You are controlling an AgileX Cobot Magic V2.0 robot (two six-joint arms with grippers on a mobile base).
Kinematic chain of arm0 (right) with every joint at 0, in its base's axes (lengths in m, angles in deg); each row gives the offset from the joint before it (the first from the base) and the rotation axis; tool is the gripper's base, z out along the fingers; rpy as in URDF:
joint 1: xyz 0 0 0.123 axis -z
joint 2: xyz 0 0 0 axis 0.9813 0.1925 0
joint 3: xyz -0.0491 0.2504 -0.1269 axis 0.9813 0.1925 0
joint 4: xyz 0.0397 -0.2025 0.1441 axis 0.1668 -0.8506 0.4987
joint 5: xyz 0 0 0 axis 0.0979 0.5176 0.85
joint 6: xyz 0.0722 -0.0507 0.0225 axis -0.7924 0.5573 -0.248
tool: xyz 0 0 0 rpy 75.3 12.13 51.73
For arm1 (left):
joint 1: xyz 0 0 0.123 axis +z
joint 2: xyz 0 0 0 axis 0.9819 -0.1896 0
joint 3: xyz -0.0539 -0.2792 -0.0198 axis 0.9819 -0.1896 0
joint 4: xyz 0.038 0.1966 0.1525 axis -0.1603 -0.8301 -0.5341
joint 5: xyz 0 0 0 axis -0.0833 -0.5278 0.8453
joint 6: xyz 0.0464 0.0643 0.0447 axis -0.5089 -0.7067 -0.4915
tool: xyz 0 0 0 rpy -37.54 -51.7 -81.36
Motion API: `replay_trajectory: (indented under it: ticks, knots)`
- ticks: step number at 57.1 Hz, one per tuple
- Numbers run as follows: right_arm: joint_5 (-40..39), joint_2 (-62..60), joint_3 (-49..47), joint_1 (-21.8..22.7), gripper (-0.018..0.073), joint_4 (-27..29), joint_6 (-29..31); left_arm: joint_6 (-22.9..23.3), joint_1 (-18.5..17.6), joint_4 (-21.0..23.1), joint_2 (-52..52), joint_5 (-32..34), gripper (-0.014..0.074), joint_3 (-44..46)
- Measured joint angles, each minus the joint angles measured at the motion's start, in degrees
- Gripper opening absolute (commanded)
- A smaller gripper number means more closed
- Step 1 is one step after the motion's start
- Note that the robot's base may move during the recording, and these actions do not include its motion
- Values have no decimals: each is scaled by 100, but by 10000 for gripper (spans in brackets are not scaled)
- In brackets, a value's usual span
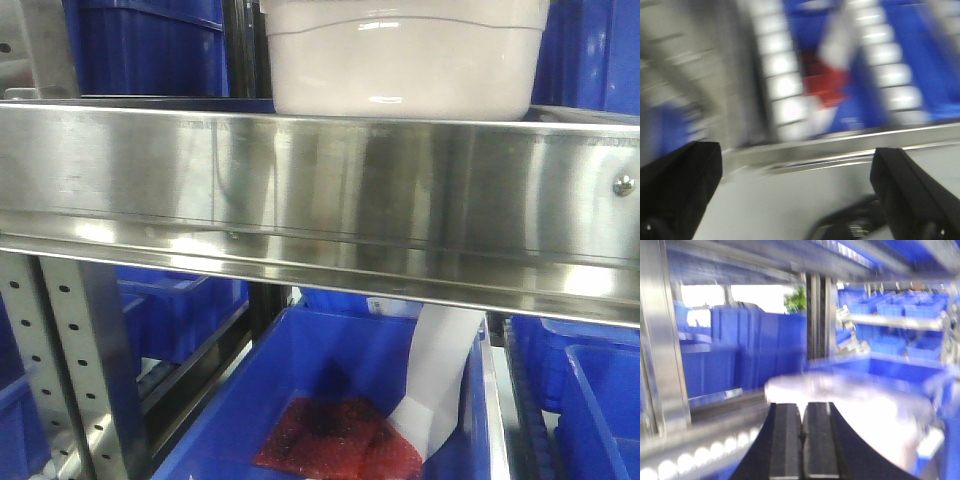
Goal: Grab white bin and place on right shelf
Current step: 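Open both grippers and pull them back from the bin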
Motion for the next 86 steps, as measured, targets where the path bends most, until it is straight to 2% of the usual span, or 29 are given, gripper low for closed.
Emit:
replay_trajectory:
  ticks: [5, 17, 30, 39, 47, 55, 78, 86]
  knots:
    - [-148, -201, 302, 0, 68, -275, -22, 122, 0, -298, 283, 252, -120, -192]
    - [-642, -571, 792, 0, 68, -958, -125, 183, 0, -333, 1501, 1501, -120, -1520]
    - [-1199, -1032, 1278, 0, 68, -1008, -343, 203, 0, -333, 3263, 3258, -120, -3703]
    - [-1275, -1556, 1424, 0, 68, -1008, -356, 203, 0, -333, 4422, 4070, -120, -4834]
    - [-1275, -1912, 1424, 0, 68, -1008, -369, 203, 0, -312, 5352, 4515, -121, -5469]
    - [-1287, -1970, 1424, 0, 68, -997, -381, 203, 0, -312, 5862, 4935, -126, -5734]
    - [-1310, -1984, 1424, 0, 68, -952, -381, 203, 0, -286, 5927, 5021, -126, -5777]
    - [-978, -1984, 1424, 0, 68, -952, -381, 203, 0, -286, 5927, 5021, -126, -5777]
